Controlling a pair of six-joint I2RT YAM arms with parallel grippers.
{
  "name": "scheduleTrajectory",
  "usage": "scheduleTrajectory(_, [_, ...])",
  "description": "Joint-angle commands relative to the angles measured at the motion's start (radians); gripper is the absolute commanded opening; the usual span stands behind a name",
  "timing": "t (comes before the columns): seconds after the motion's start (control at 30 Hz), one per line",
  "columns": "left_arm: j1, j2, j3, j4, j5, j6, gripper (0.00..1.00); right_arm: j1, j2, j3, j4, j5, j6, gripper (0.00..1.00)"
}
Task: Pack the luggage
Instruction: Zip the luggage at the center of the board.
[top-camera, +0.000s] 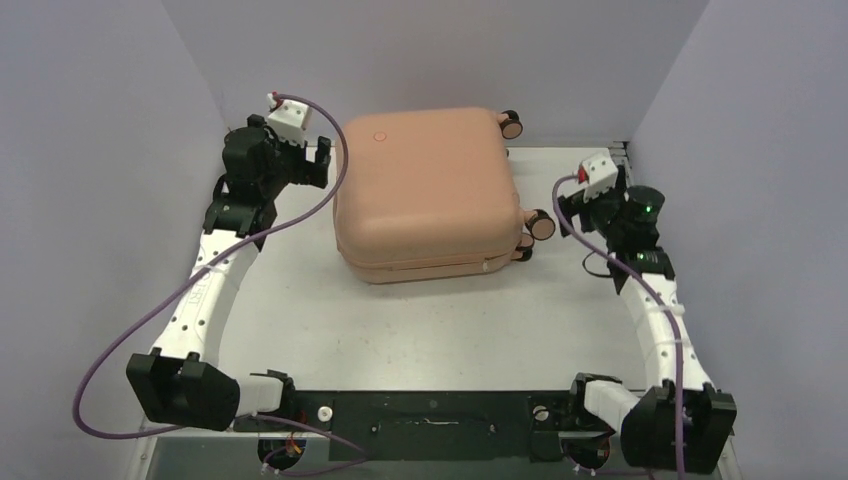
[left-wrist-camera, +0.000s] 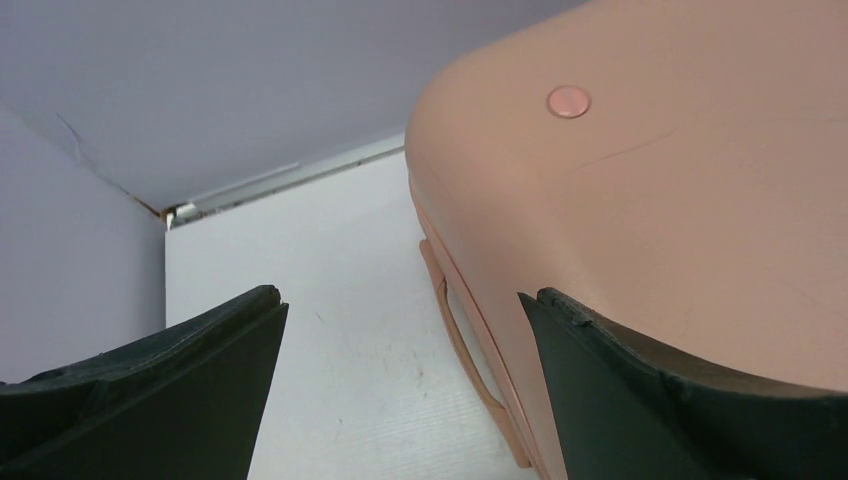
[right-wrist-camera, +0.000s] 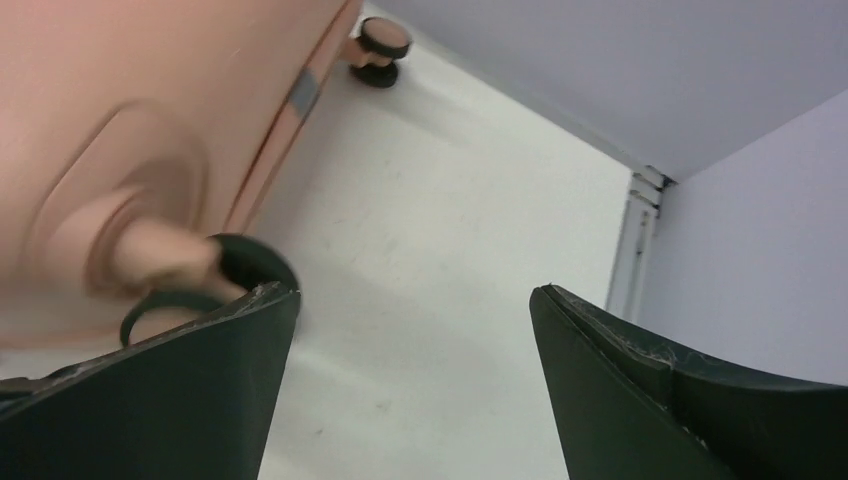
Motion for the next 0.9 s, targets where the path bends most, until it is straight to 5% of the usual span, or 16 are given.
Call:
scheduleTrajectory(0.0, [-0.055,-0.039,0.065,-0.048,0.058,0.083,0.96,-0.006,-0.171,-0.237,0.051,-0.124,-0.071,0.9])
scheduleTrajectory(0.13, [-0.172,-0.062,0.029,-0.058,0.011,0.171,0.96,-0.023,-0.251,-0.279,-0.081,-0.275,-0.134,0.91])
scheduleTrajectory(0.2, [-0.231,-0.073,0.009,-0.048,-0.012,0.201,0.96,-0.055,-0.297,-0.306,-0.127,-0.349,-0.177,1.0])
scheduleTrajectory(0.43, [-0.447,-0.048,0.021,-0.028,-0.108,0.306,0.96,-0.097,-0.323,-0.384,-0.308,-0.478,-0.455,0.92])
scheduleTrajectory(0.6, [-0.527,0.012,0.057,-0.078,-0.084,0.339,0.96,-0.11,-0.251,-0.546,0.094,-0.547,-0.302,0.85])
scheduleTrajectory(0.8, [-0.53,0.062,0.043,-0.102,-0.037,0.384,0.96,-0.103,-0.124,-0.737,0.888,-0.561,0.124,0.67])
scheduleTrajectory(0.87, [-0.527,0.08,0.046,-0.1,-0.032,0.386,0.96,-0.081,-0.09,-0.788,1.081,-0.512,0.194,0.7])
